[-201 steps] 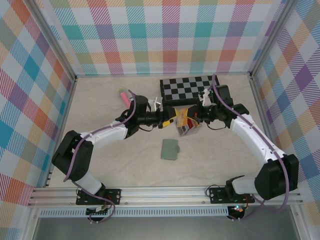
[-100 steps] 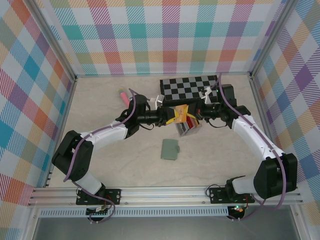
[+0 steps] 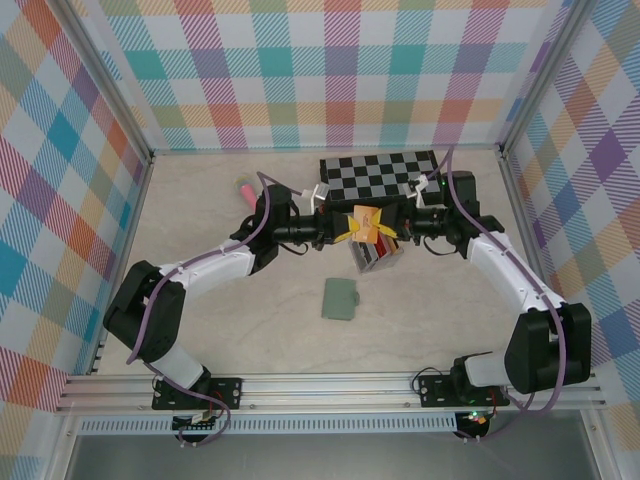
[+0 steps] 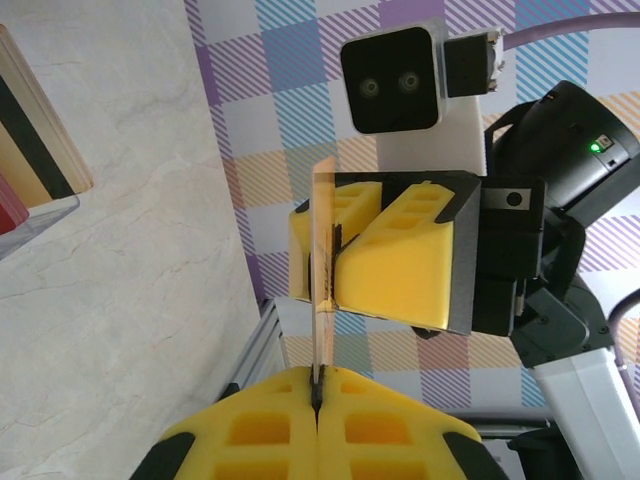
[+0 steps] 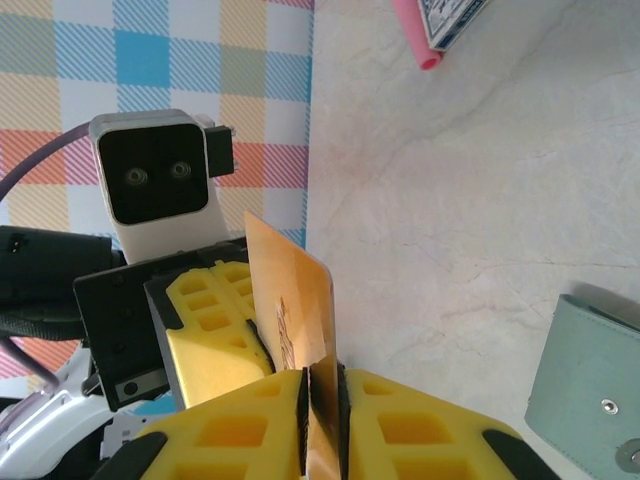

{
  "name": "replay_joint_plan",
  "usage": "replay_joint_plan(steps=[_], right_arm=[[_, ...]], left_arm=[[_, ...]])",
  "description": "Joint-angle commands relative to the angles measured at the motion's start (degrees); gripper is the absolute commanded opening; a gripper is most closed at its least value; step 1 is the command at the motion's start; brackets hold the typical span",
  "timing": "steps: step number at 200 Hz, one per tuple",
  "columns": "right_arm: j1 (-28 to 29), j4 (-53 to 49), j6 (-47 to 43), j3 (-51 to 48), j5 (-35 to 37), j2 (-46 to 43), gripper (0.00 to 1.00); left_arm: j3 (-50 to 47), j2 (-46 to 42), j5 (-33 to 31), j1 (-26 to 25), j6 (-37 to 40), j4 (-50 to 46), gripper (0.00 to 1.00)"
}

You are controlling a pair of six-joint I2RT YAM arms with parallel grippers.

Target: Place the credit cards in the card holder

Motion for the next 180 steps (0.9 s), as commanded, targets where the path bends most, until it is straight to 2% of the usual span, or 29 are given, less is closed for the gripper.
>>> replay_joint_plan(steps=[1, 36, 52, 73, 85, 99, 111, 125, 140, 154, 180], right_arm=[[-0.2, 4.5, 0.8, -0.9, -6.1, 0.0, 0.2], [-0.1, 5.8, 0.7, -1.5, -7.7, -0.1, 0.17], [-0.2, 5.9, 0.5, -1.5, -8.2, 0.0, 0.11], [-0.1, 2.3, -2.0, -0.8, -6.0, -0.4, 0.06], [-0.1, -6.0, -6.9, 1.1, -0.2, -0.5, 0.06], [0.8, -16.8, -12.0, 3.1, 11.1, -0.8, 0.06], [2.4, -21.8, -13.5, 2.7, 20.7, -1.4, 0.06], [5.7, -23.3, -13.1, 0.9, 27.3, -2.3, 0.06], [11.2, -22.9, -11.3, -1.1, 33.3, -2.5, 0.06], [16.5, -22.9, -9.8, -1.7, 38.3, -1.2, 0.06], [22.9, -20.4, -6.6, -2.4, 42.4, 2.4, 0.06]], left_arm=[[1.0, 0.6, 1.1, 0.9, -2.2, 4.4, 0.02], [1.1, 1.5, 2.2, 1.0, -3.4, 6.1, 0.03], [1.0, 1.8, 2.5, 1.0, -3.2, 5.6, 0.03], [0.7, 1.7, 1.5, 1.1, -1.6, 1.4, 0.18], [0.9, 1.0, -1.2, 1.1, 1.7, -6.2, 0.38], [1.1, -0.2, -5.8, 1.1, 7.3, -17.1, 0.41], [0.6, -1.3, -11.0, 1.1, 10.5, -25.9, 0.53], [-0.7, -3.2, -18.0, 0.9, 13.7, -34.7, 0.58], [-2.9, -5.3, -24.1, 0.9, 14.7, -40.2, 0.64], [-5.0, -6.8, -26.7, 0.9, 14.7, -42.1, 0.66], [-7.1, -8.1, -29.2, 0.5, 15.4, -45.4, 0.67]])
